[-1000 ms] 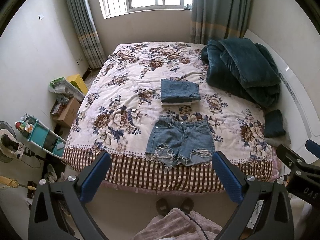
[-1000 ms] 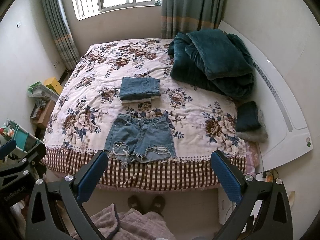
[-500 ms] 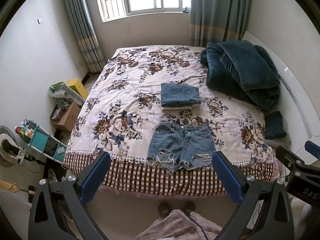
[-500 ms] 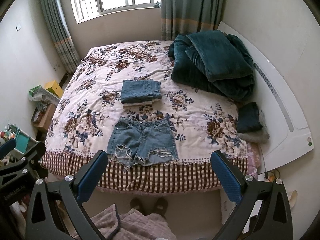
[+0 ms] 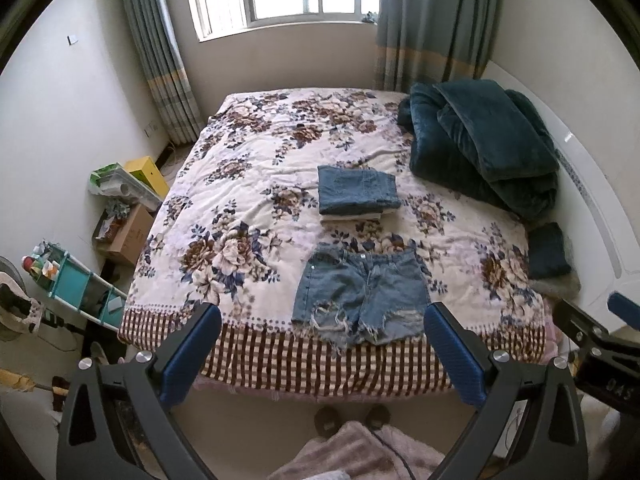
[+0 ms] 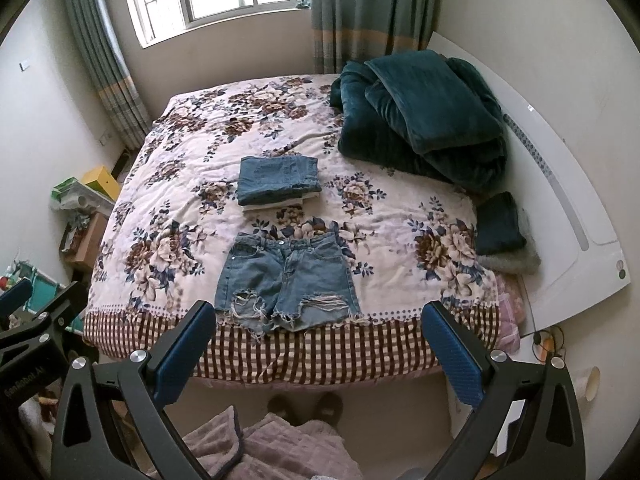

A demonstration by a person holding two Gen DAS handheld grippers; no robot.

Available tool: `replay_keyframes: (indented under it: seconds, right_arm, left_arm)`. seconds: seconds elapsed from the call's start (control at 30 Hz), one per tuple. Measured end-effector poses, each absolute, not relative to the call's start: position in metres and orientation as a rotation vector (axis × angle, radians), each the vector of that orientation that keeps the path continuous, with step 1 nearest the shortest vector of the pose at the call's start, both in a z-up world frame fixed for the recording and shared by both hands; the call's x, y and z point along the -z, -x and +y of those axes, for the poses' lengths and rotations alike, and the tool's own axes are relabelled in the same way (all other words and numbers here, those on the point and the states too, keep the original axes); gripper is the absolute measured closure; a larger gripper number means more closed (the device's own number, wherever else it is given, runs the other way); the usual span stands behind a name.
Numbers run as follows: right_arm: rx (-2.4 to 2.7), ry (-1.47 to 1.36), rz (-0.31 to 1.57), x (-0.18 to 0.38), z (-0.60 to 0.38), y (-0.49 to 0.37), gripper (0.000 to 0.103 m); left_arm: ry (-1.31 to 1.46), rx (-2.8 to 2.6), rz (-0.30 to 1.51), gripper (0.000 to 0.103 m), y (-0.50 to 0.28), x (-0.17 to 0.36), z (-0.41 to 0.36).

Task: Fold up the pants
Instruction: 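Lower both grippers to the shorts and grasp the waistband and leg hem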

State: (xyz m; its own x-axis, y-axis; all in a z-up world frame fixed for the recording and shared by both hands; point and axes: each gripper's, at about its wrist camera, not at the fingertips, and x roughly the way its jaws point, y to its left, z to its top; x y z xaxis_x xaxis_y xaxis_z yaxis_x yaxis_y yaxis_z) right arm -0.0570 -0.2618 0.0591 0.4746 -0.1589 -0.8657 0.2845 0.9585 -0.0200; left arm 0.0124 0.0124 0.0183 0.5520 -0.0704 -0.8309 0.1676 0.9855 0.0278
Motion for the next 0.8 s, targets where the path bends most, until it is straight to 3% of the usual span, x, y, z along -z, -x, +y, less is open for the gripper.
replay_keyframes:
  seconds: [0.2,0.37,0.7,0.8]
  right_arm:
    - [0.311,-0.163,1.078,-0.017,-0.272,0.037,0.0]
    - [0.309,-0.187,1.142,0.048,-0.308,-0.003,0.0]
    - [0.157,-0.204,1.431,0.266,-0.432,-0.136,0.0]
    - [0.091,-0.153,1.503,0.342,-0.462,-0.179,0.0]
  left_arm:
    - [-0.084,0.126,0.996,0.0,-0.051,0.039,0.006]
    - [-0.151,0.064,1.017,0.0,-0.095,0.12,-0.028]
    - [-0.279,-0.045,1.185,0.0,-0.169,0.341,-0.135]
    - [-0.267,-0.083,1.316,0.0,-0.179,0.431,-0.162]
